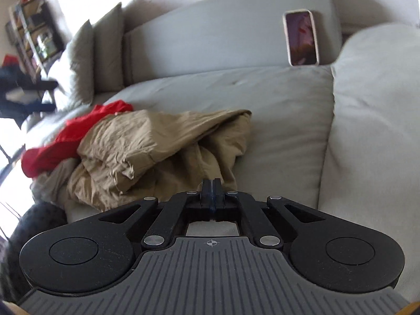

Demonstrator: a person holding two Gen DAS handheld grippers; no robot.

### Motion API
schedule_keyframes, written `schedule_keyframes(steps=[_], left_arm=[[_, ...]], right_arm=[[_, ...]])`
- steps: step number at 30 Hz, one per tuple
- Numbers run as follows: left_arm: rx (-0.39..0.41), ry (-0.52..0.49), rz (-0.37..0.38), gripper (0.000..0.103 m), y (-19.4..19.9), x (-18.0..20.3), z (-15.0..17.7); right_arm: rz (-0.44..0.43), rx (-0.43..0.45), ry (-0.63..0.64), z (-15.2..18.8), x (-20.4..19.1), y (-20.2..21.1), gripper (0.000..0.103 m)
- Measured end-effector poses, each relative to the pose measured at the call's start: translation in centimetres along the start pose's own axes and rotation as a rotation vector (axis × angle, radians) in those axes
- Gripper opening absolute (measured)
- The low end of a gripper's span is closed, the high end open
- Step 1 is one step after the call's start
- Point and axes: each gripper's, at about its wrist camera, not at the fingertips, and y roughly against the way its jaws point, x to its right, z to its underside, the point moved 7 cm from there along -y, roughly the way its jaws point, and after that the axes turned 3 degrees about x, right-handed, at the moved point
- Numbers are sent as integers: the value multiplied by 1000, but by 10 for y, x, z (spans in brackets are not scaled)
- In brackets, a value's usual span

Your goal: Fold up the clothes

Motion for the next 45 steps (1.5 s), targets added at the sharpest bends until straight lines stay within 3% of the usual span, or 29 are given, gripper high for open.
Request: schedule_keyframes(steps=[1,3,5,6,10,13,18,19,20,21,22,29,34,35,37,40,41,43,45], left_arm=[[-19,34,-6,63,-8,-5,3],[-30,98,32,63,-8,-12,10],[-22,122,45,64,1,-18,19],[-13,141,44,64,7,-25,23],[6,231,50,64,24,-47,35],[2,251,46,64,26,-56,41],[1,287,30,66,18,-68,46],[4,300,26,67,16,-71,47],[5,313,27,68,12,-75,47],[2,326,32,69,9,-78,47],[-11,340,44,69,3,-81,48],[-46,419,65,73,-27,-84,45],[-79,342,-5,73,-42,-83,43],[-86,319,-19,74,-44,-82,43],[-102,274,-44,74,-49,-82,41],[-157,218,-53,75,-62,-81,42],[-175,208,-55,74,-67,-80,43],[-213,192,-51,69,-74,-78,45],[-238,176,-43,51,-77,-73,45]], right_arm=[[-52,-8,-71,-3,-3,3,2],[-115,-17,-206,-9,-10,7,19],[-170,-48,-376,-10,-16,3,76],[-199,-44,-462,-9,-17,-2,79],[-264,-76,-794,-1,-18,-32,76],[-236,-86,-854,5,-22,-52,64],[-165,-108,-815,11,-33,-79,63],[-160,-109,-811,12,-35,-82,54],[-158,-106,-801,12,-37,-84,29],[-153,-99,-783,11,-38,-83,14],[-147,-89,-766,9,-39,-82,13],[-133,13,-789,-22,-18,-62,11],[-160,-62,-758,-21,-22,-66,13],[-169,-92,-752,-17,-24,-68,22],[-176,-161,-722,-10,-32,-71,28],[-160,-246,-657,1,-43,-73,51],[-158,-257,-654,3,-46,-72,53],[-164,-258,-675,6,-46,-69,55],[-174,-252,-730,8,-42,-65,57]])
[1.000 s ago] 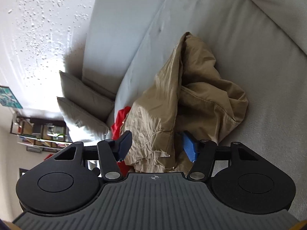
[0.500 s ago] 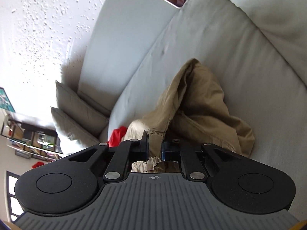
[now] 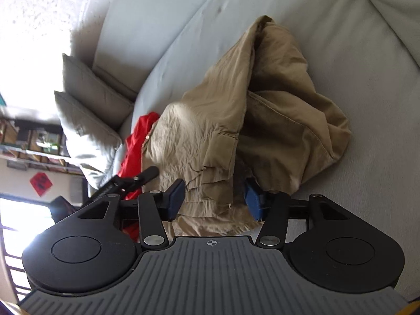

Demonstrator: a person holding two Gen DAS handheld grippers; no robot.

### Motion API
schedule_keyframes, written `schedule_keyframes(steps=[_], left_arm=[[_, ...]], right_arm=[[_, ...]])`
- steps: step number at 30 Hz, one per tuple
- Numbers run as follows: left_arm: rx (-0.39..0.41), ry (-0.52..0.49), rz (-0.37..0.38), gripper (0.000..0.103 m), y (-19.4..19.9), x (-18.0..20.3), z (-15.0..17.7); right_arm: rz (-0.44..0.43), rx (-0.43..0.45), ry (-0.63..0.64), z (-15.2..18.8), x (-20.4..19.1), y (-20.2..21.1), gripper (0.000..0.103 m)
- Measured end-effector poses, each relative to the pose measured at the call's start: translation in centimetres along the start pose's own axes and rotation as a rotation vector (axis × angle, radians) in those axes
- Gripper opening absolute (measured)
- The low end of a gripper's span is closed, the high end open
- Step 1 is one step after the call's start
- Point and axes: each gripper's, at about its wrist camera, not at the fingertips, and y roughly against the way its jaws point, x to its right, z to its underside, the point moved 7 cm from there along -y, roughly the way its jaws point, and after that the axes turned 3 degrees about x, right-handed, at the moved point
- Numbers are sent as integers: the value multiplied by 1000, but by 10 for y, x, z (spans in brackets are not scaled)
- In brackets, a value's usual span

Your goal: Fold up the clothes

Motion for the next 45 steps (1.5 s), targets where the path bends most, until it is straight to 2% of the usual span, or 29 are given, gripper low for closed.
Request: schedule_keyframes(steps=[1,2,6,7,8,10,14,18,21,23,25,27,30,31,33,34,35,38,40,42,44,45], left_arm=[[-13,-9,4,42,-1,3,1],[-24,-17,7,27,-1,6,1],[-28,-90,-30,9,6,16,1],[-28,-72,-21,8,11,16,1],[-27,-53,-12,7,15,15,0],[-28,10,22,7,27,13,-3],[-25,117,126,7,52,21,-9],[-11,168,192,7,71,41,-2],[7,157,179,7,76,51,22],[13,109,150,7,70,53,43],[-7,77,115,7,55,49,67],[-11,97,103,7,43,43,83],[27,77,96,8,40,41,92],[35,60,93,8,42,42,90],[44,41,86,8,45,41,86],[47,38,86,8,47,39,83],[46,46,93,8,47,37,81],[38,65,118,8,45,31,82],[39,64,123,8,44,29,83],[42,60,124,8,43,28,83],[46,53,124,8,43,28,83],[49,41,120,8,44,28,83]], right_arm=[[-13,6,-32,-1,3,2,58],[-32,23,-76,-2,7,2,60],[-100,112,-207,-6,23,0,61],[-100,125,-197,-6,23,-2,54],[-89,124,-174,-5,21,-5,37],[-58,113,-116,-2,16,-8,13],[-29,146,-8,-15,-3,5,7],[-26,202,99,-41,-34,34,5],[1,188,141,-54,-42,54,5],[54,139,163,-54,-33,58,5],[124,98,193,-42,-5,57,5],[185,77,258,-30,15,44,7],[194,98,321,-20,24,43,14],[185,104,328,-19,24,47,27],[198,108,359,-17,17,62,36],[217,133,388,-18,11,71,43],[233,173,423,-20,4,82,46],[245,310,532,-23,-28,108,46],[236,364,586,-24,-50,110,45],[243,366,657,-22,-70,93,39],[269,344,726,-18,-79,63,25],[286,334,760,-16,-81,47,24]])
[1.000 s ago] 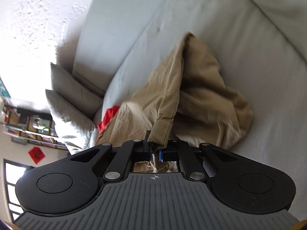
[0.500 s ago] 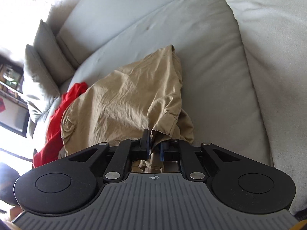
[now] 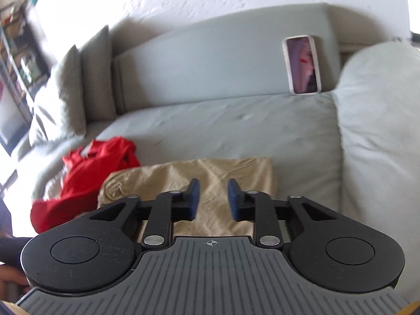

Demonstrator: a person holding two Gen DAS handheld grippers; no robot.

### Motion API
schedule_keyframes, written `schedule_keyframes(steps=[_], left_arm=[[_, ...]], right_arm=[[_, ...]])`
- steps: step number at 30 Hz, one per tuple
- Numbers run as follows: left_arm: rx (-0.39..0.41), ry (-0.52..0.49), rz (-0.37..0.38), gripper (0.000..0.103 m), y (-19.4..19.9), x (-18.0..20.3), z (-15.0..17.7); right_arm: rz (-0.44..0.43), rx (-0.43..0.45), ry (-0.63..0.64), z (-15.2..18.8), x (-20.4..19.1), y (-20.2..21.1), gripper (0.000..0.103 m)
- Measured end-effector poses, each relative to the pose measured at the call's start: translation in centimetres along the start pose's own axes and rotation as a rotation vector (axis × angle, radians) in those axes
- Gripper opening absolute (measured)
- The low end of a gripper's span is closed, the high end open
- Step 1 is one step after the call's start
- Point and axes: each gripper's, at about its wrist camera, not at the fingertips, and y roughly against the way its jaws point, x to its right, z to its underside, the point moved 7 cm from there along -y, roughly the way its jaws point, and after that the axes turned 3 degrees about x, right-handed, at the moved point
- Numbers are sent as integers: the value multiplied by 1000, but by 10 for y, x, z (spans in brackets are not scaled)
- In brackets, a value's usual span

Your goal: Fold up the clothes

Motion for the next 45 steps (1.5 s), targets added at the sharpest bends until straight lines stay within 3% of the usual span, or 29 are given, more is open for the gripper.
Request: schedule_keyframes(steps=[2,4,8,11,13,17,20,23,26,31,36,39,41,43,45], left_arm=[[5,-41,-8,9,2,2,0],[0,-87,-17,10,5,5,1],[26,-128,-73,12,26,7,1],[201,-274,-153,8,57,29,-8],[301,-382,-143,8,63,54,-21],[339,-443,-85,11,29,86,-48],[279,-420,-191,11,-19,68,-56],[99,-363,-265,10,-56,24,-36],[103,-315,-184,12,-46,3,-26],[98,-283,-138,11,-40,-2,-24],[114,-293,-131,11,-41,-2,-23],[104,-288,-123,12,-42,-4,-26],[96,-278,-118,12,-44,-7,-28],[92,-254,-107,12,-44,-10,-29],[91,-234,-93,13,-45,-12,-29]], right_arm=[[48,-50,90,20,-13,-28,24],[95,-176,158,51,-14,-56,24],[123,-147,258,76,-21,-53,24],[88,-143,210,75,-15,-48,24],[68,-139,166,75,-10,-48,24],[72,-127,177,78,-12,-49,24],[67,-116,187,79,-12,-46,24],[56,-106,201,81,-9,-42,22],[65,-108,209,72,-9,-31,21],[51,74,261,31,-36,-23,26],[23,3,280,19,-76,-90,26],[6,-22,294,25,-87,-119,19],[48,0,347,30,-81,-127,14],[196,38,351,31,-44,-123,10],[359,-8,246,33,17,-119,3]])
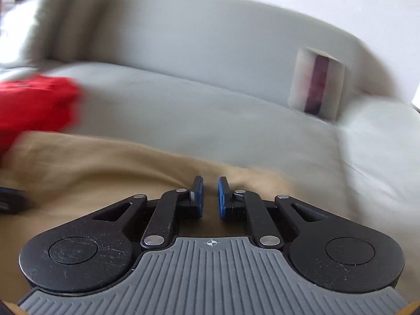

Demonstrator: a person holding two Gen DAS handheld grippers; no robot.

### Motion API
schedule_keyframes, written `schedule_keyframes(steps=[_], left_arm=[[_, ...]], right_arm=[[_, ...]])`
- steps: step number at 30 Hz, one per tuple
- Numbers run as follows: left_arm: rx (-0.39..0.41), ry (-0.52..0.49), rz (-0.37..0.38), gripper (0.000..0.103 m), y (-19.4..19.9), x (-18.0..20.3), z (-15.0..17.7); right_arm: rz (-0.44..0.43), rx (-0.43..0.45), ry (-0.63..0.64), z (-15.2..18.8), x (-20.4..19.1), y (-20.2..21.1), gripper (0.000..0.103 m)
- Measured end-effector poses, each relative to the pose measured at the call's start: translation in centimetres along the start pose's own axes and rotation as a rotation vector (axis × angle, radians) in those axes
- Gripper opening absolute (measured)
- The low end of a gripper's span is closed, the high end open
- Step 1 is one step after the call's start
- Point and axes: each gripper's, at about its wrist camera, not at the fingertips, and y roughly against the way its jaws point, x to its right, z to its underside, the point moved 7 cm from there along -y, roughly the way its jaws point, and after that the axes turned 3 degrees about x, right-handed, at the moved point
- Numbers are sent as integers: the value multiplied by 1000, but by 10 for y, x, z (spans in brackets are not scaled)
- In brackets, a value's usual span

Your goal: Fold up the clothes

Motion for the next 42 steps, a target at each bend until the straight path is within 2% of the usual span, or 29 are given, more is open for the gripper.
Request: schedule_keyframes(steps=[1,2,3,5,6,8,10,12,13,14,15,18,21,28,31,35,37,40,42], left_arm=[[0,7,-1,13,0,-1,0],[0,12,-2,13,-1,-2,1],[4,10,-3,13,-1,-2,2],[9,-4,-10,13,0,-1,2],[9,-17,-17,13,0,1,2],[10,-45,-34,12,0,4,1],[11,-79,-55,12,3,9,2],[8,-118,-72,9,10,15,6],[5,-135,-79,9,15,17,9],[1,-146,-83,9,19,18,13],[-7,-152,-86,9,24,18,18],[-28,-187,-89,9,34,19,30],[-44,-238,-93,9,40,23,37],[-75,-378,-90,8,62,34,54],[-72,-347,-55,7,81,31,55],[56,-294,-13,7,112,34,35],[100,-290,-8,8,114,43,23],[82,-310,-36,8,86,55,17],[19,-315,-52,9,59,54,23]], right_arm=[[20,-29,-81,5,27,-3,0],[57,-64,-145,11,53,-7,3],[145,-112,-146,14,73,-6,3],[144,-110,-227,15,101,10,3],[106,-90,-282,13,107,23,3],[6,-10,-302,2,97,53,6],[-111,51,-230,-10,62,76,12],[-249,78,-140,-15,17,93,13],[-317,76,-71,-14,-10,100,14],[-369,58,-2,-10,-33,103,22],[-402,21,55,-2,-49,103,26],[-387,-84,144,29,-60,98,28],[-328,-73,135,45,-22,106,27],[-241,-175,-29,58,49,129,30],[-258,-127,-136,48,63,142,31],[-303,-29,-118,15,41,147,32],[-335,-26,-79,6,18,140,35],[-367,-46,-18,5,-19,129,35],[-388,-100,4,14,-38,119,36]])
